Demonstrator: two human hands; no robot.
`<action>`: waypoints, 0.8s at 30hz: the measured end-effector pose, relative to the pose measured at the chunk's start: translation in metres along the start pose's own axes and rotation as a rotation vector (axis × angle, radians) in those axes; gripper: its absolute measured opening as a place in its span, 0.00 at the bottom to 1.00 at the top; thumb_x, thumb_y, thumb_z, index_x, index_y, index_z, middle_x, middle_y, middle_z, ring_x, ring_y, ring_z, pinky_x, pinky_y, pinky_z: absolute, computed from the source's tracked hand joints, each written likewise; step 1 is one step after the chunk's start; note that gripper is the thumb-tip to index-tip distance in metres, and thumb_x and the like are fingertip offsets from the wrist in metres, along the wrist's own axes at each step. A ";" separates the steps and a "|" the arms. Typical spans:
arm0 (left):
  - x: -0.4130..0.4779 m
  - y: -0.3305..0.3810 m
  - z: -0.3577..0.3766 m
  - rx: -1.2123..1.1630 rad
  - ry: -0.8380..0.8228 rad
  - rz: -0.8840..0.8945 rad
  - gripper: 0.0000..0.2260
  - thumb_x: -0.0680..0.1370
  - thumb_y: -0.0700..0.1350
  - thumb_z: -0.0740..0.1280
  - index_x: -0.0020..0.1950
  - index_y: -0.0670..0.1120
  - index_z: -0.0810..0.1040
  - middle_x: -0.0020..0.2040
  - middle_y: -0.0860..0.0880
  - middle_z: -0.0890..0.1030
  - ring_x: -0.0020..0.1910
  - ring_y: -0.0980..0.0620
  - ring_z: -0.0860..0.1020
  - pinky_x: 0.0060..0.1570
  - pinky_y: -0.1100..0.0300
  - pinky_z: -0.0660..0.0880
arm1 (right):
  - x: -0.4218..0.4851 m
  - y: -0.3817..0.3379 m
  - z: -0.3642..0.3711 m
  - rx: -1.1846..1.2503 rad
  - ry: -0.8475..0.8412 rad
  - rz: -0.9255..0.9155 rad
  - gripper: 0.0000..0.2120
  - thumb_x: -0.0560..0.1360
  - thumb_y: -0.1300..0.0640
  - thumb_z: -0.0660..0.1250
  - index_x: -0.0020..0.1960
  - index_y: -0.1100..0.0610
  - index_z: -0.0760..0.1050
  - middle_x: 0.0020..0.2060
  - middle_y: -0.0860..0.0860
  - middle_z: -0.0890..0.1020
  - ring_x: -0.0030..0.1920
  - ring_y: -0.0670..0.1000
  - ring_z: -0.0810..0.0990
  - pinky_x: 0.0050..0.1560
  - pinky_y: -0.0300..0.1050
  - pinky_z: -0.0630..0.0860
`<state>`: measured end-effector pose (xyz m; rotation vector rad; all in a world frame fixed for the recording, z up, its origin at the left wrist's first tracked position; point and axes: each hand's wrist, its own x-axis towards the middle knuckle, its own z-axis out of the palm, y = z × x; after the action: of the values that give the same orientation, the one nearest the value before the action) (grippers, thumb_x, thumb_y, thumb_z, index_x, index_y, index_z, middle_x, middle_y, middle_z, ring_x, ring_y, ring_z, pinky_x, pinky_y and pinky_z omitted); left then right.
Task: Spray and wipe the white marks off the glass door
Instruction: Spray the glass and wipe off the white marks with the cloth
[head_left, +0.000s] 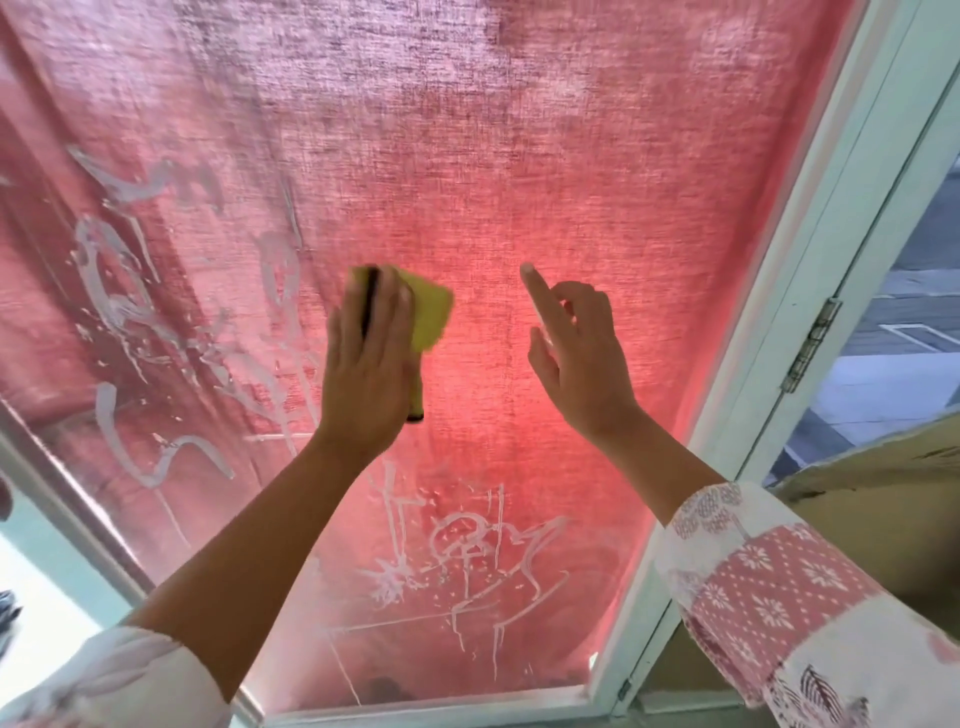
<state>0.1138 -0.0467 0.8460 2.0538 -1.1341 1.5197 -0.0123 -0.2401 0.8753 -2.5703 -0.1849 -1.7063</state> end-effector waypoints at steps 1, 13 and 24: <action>0.017 0.000 -0.004 -0.051 0.031 -0.111 0.28 0.80 0.38 0.63 0.76 0.35 0.55 0.77 0.35 0.53 0.76 0.35 0.47 0.75 0.45 0.42 | 0.004 -0.001 0.000 0.001 -0.006 -0.005 0.26 0.76 0.68 0.62 0.72 0.59 0.60 0.48 0.59 0.74 0.47 0.57 0.71 0.51 0.44 0.67; -0.032 -0.024 0.013 0.087 -0.057 0.316 0.30 0.80 0.46 0.61 0.77 0.37 0.52 0.78 0.38 0.47 0.77 0.37 0.50 0.75 0.44 0.51 | 0.026 -0.014 -0.004 0.081 0.019 -0.010 0.25 0.78 0.65 0.62 0.73 0.63 0.62 0.52 0.55 0.75 0.45 0.53 0.73 0.36 0.47 0.76; 0.090 0.011 -0.007 -0.054 0.166 -0.188 0.28 0.80 0.49 0.61 0.76 0.37 0.58 0.74 0.32 0.58 0.74 0.32 0.53 0.74 0.40 0.49 | 0.067 -0.018 -0.004 0.073 0.141 -0.034 0.22 0.79 0.63 0.59 0.72 0.62 0.63 0.54 0.56 0.77 0.45 0.53 0.76 0.32 0.46 0.77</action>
<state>0.1107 -0.0836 0.9287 1.9000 -0.8843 1.5174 0.0070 -0.2182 0.9380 -2.3985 -0.2811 -1.8471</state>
